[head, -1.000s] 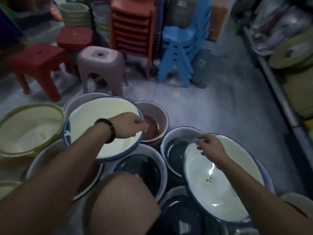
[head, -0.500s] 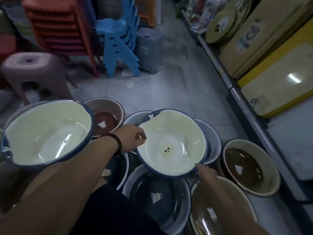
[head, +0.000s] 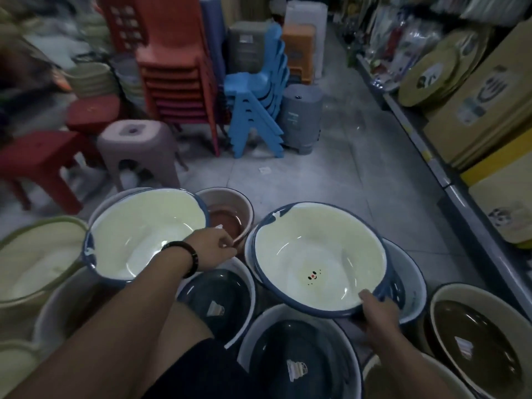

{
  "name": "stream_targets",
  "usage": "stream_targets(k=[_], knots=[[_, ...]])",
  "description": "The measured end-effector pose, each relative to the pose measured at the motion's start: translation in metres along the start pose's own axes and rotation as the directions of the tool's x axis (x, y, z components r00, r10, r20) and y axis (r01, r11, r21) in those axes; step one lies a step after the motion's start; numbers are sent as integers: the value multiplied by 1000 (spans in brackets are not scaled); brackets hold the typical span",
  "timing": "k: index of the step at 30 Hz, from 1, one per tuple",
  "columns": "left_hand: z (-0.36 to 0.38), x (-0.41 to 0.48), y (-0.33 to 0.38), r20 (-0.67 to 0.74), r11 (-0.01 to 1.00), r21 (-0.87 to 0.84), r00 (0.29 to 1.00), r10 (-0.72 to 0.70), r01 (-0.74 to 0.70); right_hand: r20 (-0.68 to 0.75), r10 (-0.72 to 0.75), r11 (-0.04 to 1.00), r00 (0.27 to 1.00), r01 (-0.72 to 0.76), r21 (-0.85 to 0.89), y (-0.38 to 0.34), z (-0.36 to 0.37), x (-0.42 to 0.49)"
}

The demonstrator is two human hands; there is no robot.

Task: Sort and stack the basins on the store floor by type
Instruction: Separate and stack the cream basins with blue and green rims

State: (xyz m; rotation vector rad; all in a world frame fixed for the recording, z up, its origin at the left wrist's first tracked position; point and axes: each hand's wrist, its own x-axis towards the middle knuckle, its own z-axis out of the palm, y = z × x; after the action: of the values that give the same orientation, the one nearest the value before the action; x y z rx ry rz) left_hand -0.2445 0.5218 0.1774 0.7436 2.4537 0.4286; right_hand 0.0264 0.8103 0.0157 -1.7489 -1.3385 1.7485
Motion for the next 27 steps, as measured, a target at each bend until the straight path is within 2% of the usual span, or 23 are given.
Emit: stream_targets(k=[3, 6, 9, 12, 15, 17, 21, 24, 27], knots=[[-32, -12, -44, -120, 974, -159, 976, -184, 164, 111, -138, 987, 984, 146, -61, -53, 31, -34], [-52, -34, -92, -240, 876, -419, 902, -360, 238, 223, -303, 929, 927, 339, -150, -102, 92, -62], [-64, -52, -131, -348, 727, -676, 818, -458, 120, 333, -432, 855, 838, 498, -144, -142, 171, -96], [-76, -64, -166, -367, 478, -876, 724, -584, -60, 458, -482, 800, 747, 588, -116, -162, 251, -118], [-76, -69, -213, -302, 326, -942, 639, -707, -85, 556, -490, 749, 671, 651, -126, -172, 317, -133], [-70, -70, -241, -272, 292, -954, 595, -756, -66, 599, -493, 707, 631, 692, -147, -173, 354, -140], [-56, -56, -284, -195, 211, -977, 526, -828, -30, 648, -471, 647, 598, 734, -207, -160, 416, -137], [-48, -39, -302, -151, 190, -982, 514, -844, 23, 668, -446, 581, 596, 760, -290, -151, 448, -127], [-43, -27, -307, -162, 226, -972, 501, -850, 70, 681, -412, 527, 605, 768, -363, -148, 471, -115]])
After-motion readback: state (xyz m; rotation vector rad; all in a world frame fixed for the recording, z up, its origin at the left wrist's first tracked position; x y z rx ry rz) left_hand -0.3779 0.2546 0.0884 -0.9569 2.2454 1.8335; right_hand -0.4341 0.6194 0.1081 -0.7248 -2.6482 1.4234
